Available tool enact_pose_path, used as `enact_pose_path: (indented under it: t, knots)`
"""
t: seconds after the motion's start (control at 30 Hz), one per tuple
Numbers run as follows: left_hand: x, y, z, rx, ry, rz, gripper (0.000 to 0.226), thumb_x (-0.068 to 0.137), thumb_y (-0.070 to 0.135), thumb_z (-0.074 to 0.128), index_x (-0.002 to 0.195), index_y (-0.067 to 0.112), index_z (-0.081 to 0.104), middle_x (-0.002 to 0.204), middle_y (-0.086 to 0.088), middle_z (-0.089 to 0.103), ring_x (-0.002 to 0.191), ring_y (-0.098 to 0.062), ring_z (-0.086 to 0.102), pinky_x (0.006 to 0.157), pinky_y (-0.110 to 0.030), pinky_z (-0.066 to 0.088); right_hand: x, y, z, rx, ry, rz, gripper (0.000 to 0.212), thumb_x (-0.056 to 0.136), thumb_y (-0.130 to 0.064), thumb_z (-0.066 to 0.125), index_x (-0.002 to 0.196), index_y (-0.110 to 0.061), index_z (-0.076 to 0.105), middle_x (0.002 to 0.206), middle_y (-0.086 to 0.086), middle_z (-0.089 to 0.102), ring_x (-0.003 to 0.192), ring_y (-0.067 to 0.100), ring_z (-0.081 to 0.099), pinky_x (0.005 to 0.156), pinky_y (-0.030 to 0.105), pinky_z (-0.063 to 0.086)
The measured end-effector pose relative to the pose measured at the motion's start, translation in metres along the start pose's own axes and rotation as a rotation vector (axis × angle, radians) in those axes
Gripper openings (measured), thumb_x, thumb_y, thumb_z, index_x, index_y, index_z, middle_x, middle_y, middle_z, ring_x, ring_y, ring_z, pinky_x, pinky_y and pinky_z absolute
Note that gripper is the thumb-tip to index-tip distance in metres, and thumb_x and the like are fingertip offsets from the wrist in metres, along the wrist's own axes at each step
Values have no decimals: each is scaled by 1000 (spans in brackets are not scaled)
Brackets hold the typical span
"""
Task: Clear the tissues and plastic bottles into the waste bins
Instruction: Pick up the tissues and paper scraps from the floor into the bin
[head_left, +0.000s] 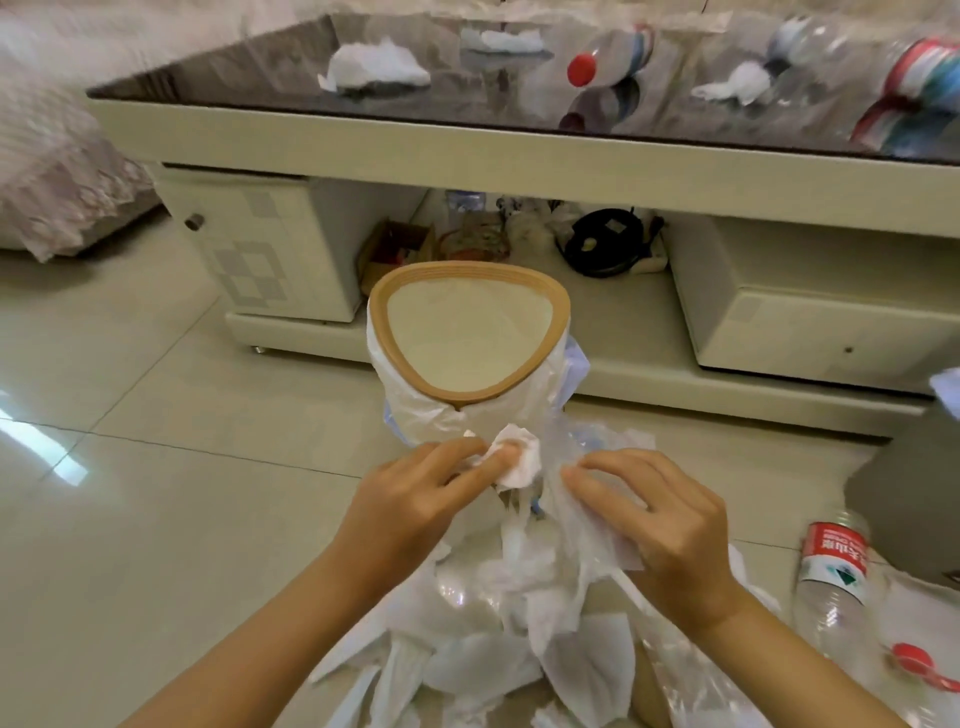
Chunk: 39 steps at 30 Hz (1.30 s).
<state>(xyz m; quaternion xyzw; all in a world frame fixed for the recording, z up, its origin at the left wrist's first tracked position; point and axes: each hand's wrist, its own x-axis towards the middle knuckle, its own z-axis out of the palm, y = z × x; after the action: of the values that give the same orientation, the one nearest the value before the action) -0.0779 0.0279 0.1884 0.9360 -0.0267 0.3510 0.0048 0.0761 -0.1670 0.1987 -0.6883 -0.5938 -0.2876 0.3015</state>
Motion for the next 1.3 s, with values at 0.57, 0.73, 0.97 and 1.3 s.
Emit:
enact_pose_path:
  t: [0.57,0.73,0.97,1.3]
  knots:
    - [151,-146,62,144,-396,-514,46,93,19,58,134,17,39,128,-5,50,99,-19,60,79,-28,50,182,61,148,-50,-389,81,49,67,-1,70,114,-10,57,110,7,58,94,23,56,67,23,39]
    - [135,-159,73,169,-853,-470,51,93,16,53,140,32,41,132,2,56,114,-21,55,85,-33,49,185,77,150,-90,-1101,217,59,86,-50,55,140,-33,39,153,-1,29,145,16,7,116,48,-2]
    - [111,-132,45,166,-477,-318,45,96,33,51,140,29,45,142,5,50,131,-18,46,105,-38,37,157,62,104,-135,-762,132,62,92,-62,24,148,-37,19,158,-9,11,146,15,-4,116,51,-4]
    - [-4,-28,16,9,-123,-382,61,93,55,48,144,21,42,152,0,37,141,-17,33,106,-32,35,32,6,55,37,-434,201,65,89,-48,46,143,-15,38,149,2,38,137,21,35,110,48,29]
